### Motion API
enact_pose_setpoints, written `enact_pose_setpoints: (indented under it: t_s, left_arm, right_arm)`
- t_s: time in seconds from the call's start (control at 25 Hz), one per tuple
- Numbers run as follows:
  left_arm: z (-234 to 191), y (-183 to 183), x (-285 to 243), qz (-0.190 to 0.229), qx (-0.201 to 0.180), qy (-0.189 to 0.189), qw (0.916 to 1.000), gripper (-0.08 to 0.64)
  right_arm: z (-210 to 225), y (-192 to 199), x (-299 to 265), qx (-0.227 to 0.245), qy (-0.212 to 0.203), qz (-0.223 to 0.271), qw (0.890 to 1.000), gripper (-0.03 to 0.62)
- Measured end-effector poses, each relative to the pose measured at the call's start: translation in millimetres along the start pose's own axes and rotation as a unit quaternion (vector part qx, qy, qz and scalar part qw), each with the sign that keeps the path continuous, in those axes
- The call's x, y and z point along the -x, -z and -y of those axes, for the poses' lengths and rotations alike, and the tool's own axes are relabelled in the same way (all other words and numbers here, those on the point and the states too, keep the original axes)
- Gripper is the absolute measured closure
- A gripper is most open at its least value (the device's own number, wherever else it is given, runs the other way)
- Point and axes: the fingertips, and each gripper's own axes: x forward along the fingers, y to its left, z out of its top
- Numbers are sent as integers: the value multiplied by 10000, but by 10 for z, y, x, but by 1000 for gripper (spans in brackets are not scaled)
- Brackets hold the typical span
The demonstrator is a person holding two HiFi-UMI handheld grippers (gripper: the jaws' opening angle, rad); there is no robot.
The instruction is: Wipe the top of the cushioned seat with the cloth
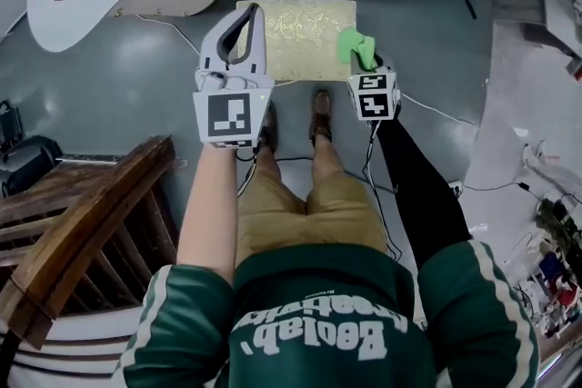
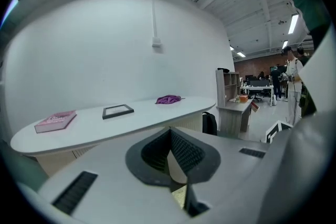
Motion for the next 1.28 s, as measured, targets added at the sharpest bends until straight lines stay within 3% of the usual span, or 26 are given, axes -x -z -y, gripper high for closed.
enact_pose_setpoints:
  t_s: [0.28,0.68,0.8,0.96,1.28]
  left_arm:
    - [-254,-602,229,210,49,-214,9995,545]
    - [-570,-1509,678,692,-137,-96,9975,545]
    - [-614,-1689,771,795,22,25,9968,545]
    - [-681,-1982,947,1125,-50,227,9934,545]
    - [-786,-2389,1196,1481,-177,544,9873,545]
  right_arm:
    - [27,-1032,673,-48,134,1058,9943,514]
    - [-305,-2209,1926,-104,576,2351,9702,509]
    - [-432,-2486,2278,-2,702,2694,9605,508]
    - [-644,-2799,2727,131,855,3102,9467,508]
    - [-842,-3105,3363,218,1163,3600,9254,508]
